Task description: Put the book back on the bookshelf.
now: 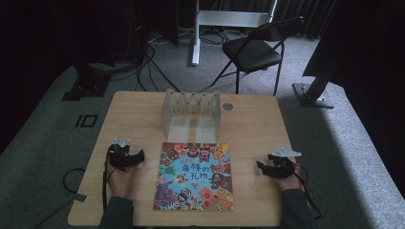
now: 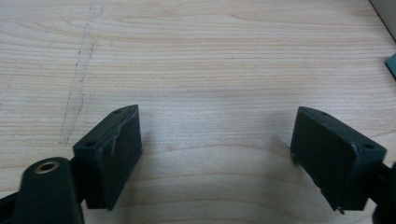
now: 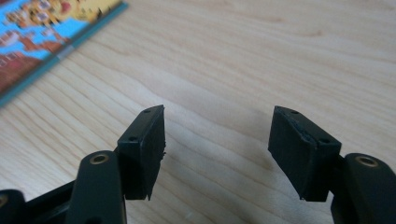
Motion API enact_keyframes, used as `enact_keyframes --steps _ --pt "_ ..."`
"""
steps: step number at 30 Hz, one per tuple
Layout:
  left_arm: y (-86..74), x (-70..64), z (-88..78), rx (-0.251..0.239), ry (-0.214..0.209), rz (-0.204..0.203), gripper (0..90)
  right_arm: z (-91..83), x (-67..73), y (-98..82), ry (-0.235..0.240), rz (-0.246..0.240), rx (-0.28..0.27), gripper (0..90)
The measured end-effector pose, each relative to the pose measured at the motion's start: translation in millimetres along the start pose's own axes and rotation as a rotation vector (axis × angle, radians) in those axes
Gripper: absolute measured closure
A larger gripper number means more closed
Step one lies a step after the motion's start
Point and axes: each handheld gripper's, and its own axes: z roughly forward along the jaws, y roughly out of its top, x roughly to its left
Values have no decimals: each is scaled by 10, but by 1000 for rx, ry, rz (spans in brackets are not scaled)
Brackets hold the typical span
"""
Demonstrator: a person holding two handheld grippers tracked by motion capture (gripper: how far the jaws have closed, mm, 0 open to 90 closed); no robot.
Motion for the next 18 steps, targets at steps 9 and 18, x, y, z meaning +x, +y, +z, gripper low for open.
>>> enact_keyframes --steps 9,18 --pt "-2 -2 0 -4 -2 0 193 -73 131 124 -1 -60 -17 367" --pt "-2 -2 0 -4 -3 1 193 -104 245 250 22 -97 -21 383"
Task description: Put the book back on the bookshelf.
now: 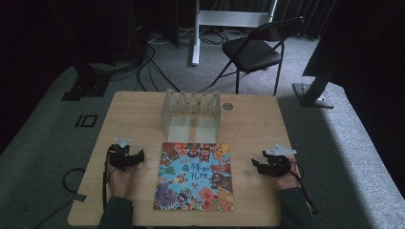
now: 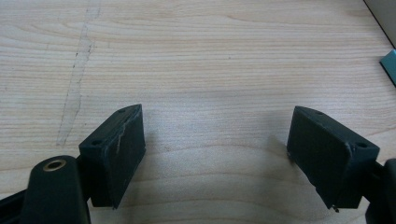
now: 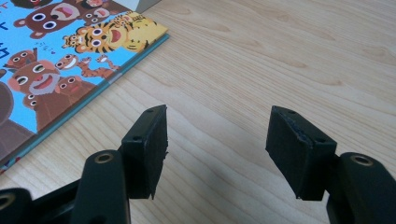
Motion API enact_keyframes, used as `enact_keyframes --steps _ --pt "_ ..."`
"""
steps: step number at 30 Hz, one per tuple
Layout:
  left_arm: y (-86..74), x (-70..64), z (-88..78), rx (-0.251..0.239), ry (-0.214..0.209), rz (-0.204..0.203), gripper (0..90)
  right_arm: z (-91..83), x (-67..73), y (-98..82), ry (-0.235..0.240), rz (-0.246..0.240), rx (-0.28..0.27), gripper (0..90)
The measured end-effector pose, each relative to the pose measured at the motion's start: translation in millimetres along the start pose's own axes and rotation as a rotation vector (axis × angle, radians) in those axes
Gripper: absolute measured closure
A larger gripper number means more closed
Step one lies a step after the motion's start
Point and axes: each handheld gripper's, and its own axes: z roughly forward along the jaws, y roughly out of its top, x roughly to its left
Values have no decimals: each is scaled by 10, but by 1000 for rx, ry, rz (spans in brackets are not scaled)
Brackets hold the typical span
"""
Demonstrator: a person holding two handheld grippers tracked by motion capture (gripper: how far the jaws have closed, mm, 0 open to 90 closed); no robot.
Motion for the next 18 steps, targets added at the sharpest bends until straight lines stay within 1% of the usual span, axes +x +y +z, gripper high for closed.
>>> enact_keyframes --steps 3,11,15,18 --pt "0 0 0 0 0 0 193 13 22 38 3 -13 4 382" --pt "0 -9 -1 1 5 -5 193 42 72 153 19 -45 -9 383" --pt "-4 -15 -6 3 -4 5 188 67 109 224 28 -58 -10 383" --pt "-6 -18 -6 6 -14 16 169 91 146 290 38 -81 -11 383"
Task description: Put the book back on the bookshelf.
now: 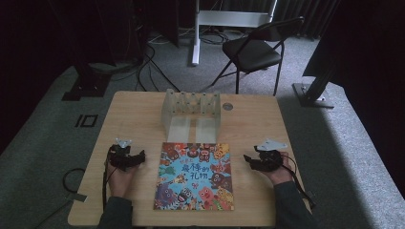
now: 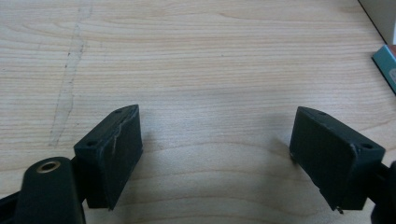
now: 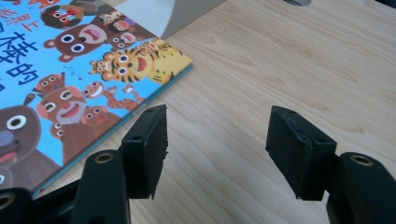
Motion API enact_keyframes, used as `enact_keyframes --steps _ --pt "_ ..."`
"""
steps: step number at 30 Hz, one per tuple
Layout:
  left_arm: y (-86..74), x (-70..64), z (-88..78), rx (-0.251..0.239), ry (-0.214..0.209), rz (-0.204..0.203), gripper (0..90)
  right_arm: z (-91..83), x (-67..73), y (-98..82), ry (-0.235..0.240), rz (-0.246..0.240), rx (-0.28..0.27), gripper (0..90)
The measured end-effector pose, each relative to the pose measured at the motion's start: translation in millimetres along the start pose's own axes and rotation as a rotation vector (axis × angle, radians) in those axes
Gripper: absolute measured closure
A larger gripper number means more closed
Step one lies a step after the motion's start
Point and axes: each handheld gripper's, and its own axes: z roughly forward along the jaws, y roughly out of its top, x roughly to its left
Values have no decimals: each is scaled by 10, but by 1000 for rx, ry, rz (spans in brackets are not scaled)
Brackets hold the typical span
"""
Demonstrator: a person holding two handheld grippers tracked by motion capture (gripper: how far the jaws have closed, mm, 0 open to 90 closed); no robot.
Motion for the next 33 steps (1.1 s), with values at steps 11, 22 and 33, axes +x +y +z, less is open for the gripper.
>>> enact_keyframes --steps 11,22,33 --pt "-6 0 -12 5 -22 22 169 63 76 116 17 -41 -4 409" --pt "-6 -23 -35 10 -31 29 215 189 156 245 56 -61 -8 393" --pt "-5 -20 -44 14 -46 43 243 354 225 388 114 -66 -8 297"
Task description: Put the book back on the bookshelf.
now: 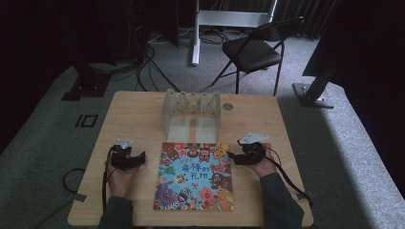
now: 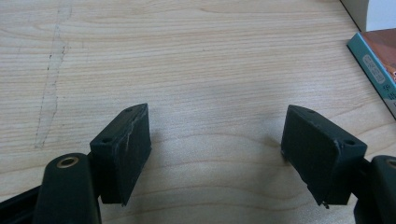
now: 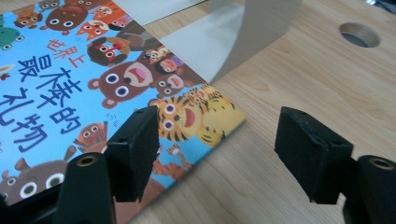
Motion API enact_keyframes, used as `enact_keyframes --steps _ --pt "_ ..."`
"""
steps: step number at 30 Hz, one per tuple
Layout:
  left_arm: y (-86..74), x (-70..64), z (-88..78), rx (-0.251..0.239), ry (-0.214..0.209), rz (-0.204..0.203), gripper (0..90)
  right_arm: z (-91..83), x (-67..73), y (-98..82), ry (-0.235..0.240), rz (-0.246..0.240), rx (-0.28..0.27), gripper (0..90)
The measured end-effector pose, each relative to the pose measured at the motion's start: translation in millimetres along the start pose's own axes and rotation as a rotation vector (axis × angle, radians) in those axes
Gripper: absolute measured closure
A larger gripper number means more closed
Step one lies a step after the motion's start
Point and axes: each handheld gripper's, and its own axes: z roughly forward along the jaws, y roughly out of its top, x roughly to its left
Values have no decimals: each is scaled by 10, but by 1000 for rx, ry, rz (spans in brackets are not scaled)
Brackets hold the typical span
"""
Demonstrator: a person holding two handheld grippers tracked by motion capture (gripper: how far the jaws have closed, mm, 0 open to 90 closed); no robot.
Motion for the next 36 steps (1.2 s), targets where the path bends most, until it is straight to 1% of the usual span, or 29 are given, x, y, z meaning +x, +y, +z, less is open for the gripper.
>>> enact_keyframes --steps 2,3,4,6,7,8,9,11,12,13,14,17,20,21,24,26,28,32,34,35,36 --pt "0 -1 -3 0 -3 2 245 38 9 24 10 -1 7 285" --pt "0 -6 -8 -1 -5 6 262 58 11 35 16 -3 10 276" --pt "-3 -27 -21 -4 -3 8 318 103 15 54 23 -9 17 255" --pt "-1 -42 -22 -1 -11 12 320 127 15 62 28 -12 20 241" --pt "0 -57 -26 -2 -18 23 319 151 17 68 35 -10 21 233" --pt "1 -80 -35 -11 -17 30 319 174 10 68 47 -10 18 227" --pt "6 -96 -49 -19 -24 38 318 196 2 67 57 2 18 216" --pt "15 -132 -79 -39 -45 47 308 244 -16 62 66 12 22 206" --pt "17 -171 -112 -57 -66 66 299 286 -28 59 80 19 23 195" --pt "17 -171 -112 -57 -66 66 296 303 -33 60 89 20 27 188" --pt "18 -192 -128 -64 -79 74 296 303 -33 60 89 20 27 188" --pt "12 -263 -199 -103 -113 97 298 379 -43 74 115 17 47 158" --pt "-3 -337 -253 -117 -150 115 298 415 -52 84 120 14 56 149" --pt "-12 -364 -268 -123 -166 125 297 432 -58 89 121 17 60 147" --pt "-23 -466 -322 -133 -191 159 284 485 -84 98 131 25 68 147" --pt "-36 -536 -350 -138 -213 172 273 523 -96 93 142 33 74 147" --pt "-57 -609 -371 -129 -228 195 270 565 -113 83 143 32 83 147" --pt "-118 -776 -415 -120 -257 236 259 634 -141 57 144 49 90 145" --pt "-144 -853 -425 -115 -273 253 242 681 -170 48 162 79 87 146" --pt "-160 -904 -430 -110 -279 266 242 681 -170 48 162 79 87 146" --pt "-174 -954 -440 -103 -276 278 230 692 -180 45 172 93 89 146"
